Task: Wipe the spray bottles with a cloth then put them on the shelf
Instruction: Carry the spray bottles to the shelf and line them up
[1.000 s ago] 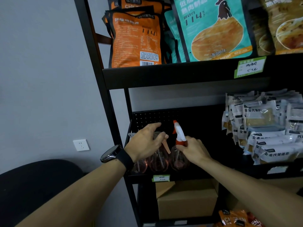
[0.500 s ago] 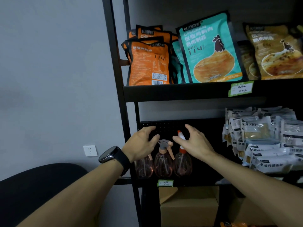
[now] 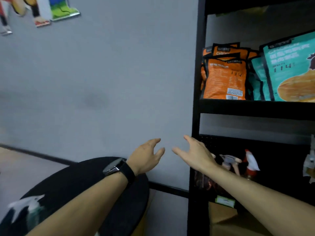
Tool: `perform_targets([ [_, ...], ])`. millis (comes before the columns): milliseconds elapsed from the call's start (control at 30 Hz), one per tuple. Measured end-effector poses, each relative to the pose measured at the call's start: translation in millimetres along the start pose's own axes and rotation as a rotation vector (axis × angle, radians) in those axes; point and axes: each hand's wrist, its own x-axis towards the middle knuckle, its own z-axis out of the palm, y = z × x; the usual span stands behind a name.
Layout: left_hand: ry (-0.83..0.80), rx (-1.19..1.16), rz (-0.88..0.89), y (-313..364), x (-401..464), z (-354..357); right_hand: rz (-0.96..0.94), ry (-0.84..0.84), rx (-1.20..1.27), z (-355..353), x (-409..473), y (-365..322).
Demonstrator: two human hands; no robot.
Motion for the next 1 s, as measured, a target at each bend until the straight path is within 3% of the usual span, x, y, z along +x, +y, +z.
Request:
perform_targets([
  [533, 0.19, 0.08, -0.445, -185.2, -134.6, -82.1, -0.336, -0.361, 0.079, 176.8, -13.3, -163.9],
  [833, 0.243, 0.066, -0.695, -273.8, -194.7, -102.4, -0.395, -0.574, 0.116, 276.3, -29.2, -208.6],
  [1000, 0.243, 0.07, -0.708, -309.7, -206.2, -90.9, -0.394, -0.651, 0.104, 330.5, -32.1, -217.0],
])
